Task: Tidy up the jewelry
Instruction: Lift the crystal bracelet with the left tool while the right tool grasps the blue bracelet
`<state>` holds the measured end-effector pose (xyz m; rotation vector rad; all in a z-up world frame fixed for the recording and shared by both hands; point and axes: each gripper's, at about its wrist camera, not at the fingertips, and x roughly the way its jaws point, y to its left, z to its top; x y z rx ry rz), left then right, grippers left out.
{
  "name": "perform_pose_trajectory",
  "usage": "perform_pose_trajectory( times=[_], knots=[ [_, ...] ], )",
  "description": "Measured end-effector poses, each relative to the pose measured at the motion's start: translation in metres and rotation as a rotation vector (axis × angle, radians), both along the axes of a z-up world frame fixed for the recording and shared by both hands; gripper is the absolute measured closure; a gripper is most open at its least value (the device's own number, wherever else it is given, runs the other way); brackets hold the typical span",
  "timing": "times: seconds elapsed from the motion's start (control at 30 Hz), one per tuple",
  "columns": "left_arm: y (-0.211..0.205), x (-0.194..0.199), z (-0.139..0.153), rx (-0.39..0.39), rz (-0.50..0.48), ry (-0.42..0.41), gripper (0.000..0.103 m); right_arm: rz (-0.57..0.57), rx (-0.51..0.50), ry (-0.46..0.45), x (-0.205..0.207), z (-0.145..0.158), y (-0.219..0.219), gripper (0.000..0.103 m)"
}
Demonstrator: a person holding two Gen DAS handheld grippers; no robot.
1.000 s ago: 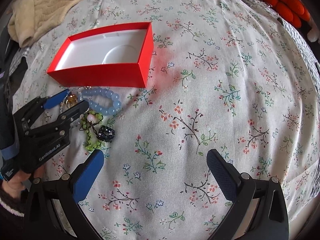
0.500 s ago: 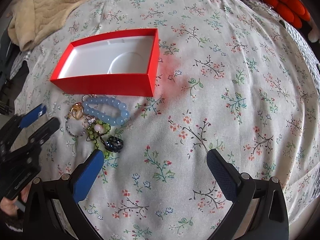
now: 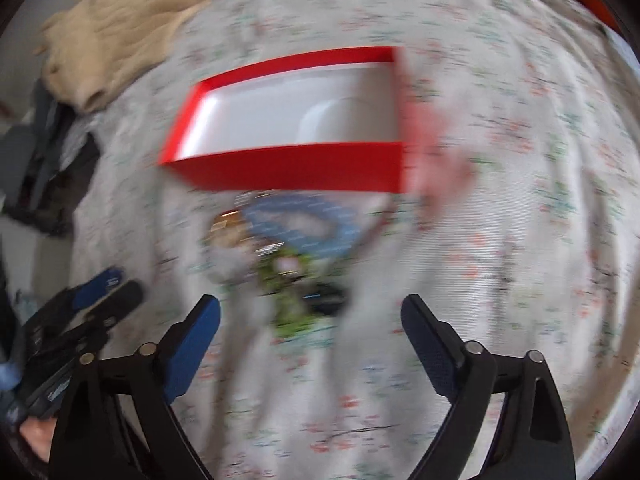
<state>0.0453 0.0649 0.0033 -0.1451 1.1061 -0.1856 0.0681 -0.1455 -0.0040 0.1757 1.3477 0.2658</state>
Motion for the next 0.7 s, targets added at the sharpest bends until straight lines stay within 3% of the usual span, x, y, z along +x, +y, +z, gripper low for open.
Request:
perform_pose_trajectory(
  times=[0.1,0.2,0.27,0.4,0.7],
  knots=[
    [0.009,-0.003,-0.006,0.001,0.029,0.027,0.047,0.081,0.061,-0.004,-0.008,0.000,0.021,0.018],
    [0.015,-0.007,-0.010,0.002,0.031,0.037,0.047,0.117,0.019,-0.027,-0.005,0.000,0.028,0.022],
    [0.017,-0.009,-0.011,0.001,0.030,0.042,0.047,0.072,-0.039,-0.054,0.004,0.001,0.019,0.022],
    [0.017,-0.008,-0.012,-0.010,0.020,0.046,0.047,-0.049,-0.038,-0.029,0.023,-0.008,-0.003,0.027],
    [0.014,-0.005,-0.014,-0.013,0.016,0.051,0.047,-0.125,-0.111,-0.017,0.050,-0.034,-0.003,0.062]
  ],
)
